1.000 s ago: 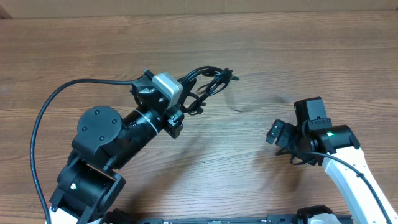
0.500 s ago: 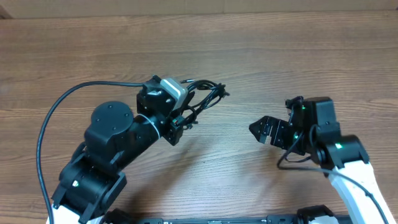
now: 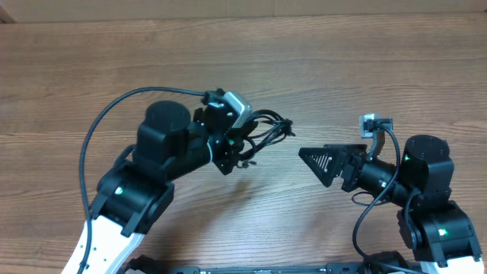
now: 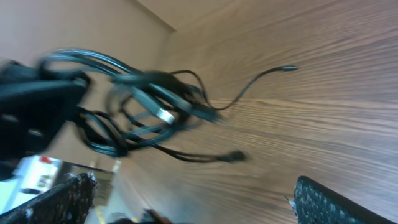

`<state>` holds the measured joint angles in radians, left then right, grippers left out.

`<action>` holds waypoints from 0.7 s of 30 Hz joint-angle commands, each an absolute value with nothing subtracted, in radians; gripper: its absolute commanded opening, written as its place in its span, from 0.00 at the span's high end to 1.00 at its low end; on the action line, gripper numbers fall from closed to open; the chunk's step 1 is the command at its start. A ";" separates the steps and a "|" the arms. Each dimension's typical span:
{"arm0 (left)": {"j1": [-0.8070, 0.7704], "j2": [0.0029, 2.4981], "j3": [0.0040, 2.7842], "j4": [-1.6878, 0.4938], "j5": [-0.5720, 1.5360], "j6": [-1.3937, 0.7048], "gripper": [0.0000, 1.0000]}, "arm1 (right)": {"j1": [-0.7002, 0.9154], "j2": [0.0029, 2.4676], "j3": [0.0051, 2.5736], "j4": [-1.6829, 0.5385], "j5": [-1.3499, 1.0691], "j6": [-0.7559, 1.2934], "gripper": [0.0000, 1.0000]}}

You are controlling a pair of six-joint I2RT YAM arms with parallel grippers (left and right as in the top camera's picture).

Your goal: Untangle cables

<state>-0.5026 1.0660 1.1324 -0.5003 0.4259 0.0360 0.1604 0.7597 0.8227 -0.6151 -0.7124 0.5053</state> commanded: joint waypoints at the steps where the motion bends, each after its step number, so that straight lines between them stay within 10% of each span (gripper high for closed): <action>1: -0.526 1.102 1.155 -0.474 0.506 0.024 0.96 | 0.163 0.760 0.825 -0.587 -0.746 0.633 0.00; 21: -0.697 1.136 1.155 -0.344 0.465 0.011 0.96 | 0.162 0.840 0.825 -0.669 -0.485 0.714 0.00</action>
<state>-0.6933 1.1435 1.1324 -0.3714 0.4488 0.0246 0.1623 0.8082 0.8227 -0.6407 -0.5716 0.7040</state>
